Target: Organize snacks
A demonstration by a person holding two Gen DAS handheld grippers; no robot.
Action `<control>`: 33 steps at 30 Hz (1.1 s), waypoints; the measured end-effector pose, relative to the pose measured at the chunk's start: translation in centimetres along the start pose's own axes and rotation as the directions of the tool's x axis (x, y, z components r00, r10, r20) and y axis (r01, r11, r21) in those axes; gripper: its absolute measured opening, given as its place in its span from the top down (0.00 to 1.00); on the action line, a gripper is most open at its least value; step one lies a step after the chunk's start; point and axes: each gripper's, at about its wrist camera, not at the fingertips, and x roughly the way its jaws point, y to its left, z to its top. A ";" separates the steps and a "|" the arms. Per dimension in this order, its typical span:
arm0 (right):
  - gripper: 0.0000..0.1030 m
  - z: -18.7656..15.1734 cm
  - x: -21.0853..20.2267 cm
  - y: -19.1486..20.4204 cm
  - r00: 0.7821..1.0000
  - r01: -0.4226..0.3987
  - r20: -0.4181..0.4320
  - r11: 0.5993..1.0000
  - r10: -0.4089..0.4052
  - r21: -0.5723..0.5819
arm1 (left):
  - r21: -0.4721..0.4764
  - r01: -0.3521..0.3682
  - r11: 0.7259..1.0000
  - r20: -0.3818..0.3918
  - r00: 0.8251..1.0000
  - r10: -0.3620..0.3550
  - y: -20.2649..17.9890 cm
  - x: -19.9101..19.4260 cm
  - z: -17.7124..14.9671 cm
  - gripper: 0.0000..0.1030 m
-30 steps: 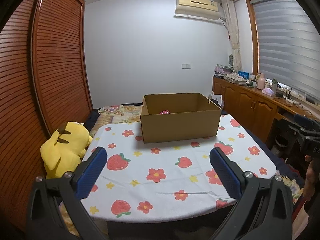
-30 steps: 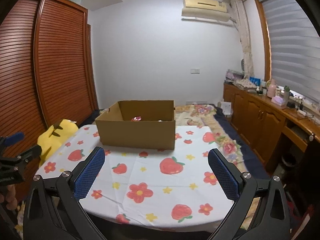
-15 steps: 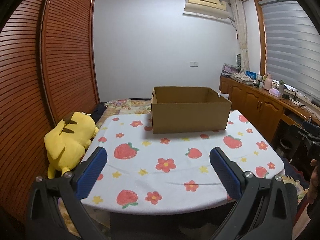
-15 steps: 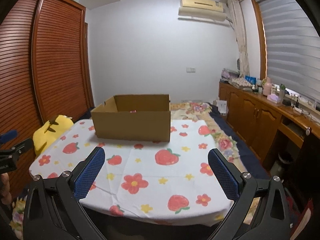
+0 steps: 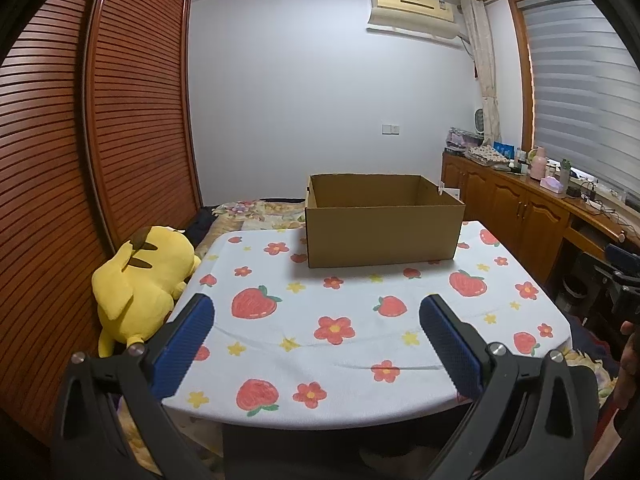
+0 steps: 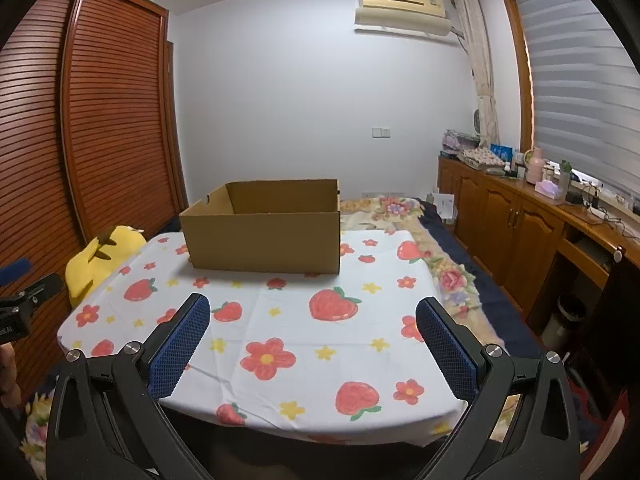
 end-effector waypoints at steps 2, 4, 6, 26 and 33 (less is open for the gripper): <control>0.00 0.0 0.0 0.1 1.000 -0.001 -0.001 1.000 0.001 -0.001 | -0.002 0.007 1.000 -0.002 1.000 -0.007 0.0 0.0 0.0 0.00; 0.00 0.0 0.0 0.1 1.000 -0.001 -0.001 1.000 0.001 -0.001 | -0.003 0.009 1.000 -0.003 1.000 -0.009 0.0 -0.1 0.0 0.00; 0.00 0.0 0.0 0.0 1.000 -0.001 0.000 1.000 0.001 0.001 | 0.001 0.006 1.000 -0.001 1.000 -0.006 -0.1 -0.1 0.0 0.00; 0.00 -0.1 -0.2 0.4 1.000 -0.005 0.001 1.000 0.005 -0.001 | 0.001 0.003 1.000 0.011 1.000 -0.003 -0.3 -0.5 0.1 0.00; 0.00 -0.2 -0.1 0.5 1.000 -0.004 0.001 1.000 0.004 -0.001 | 0.003 0.001 1.000 0.012 1.000 -0.001 -0.4 -0.7 0.2 0.00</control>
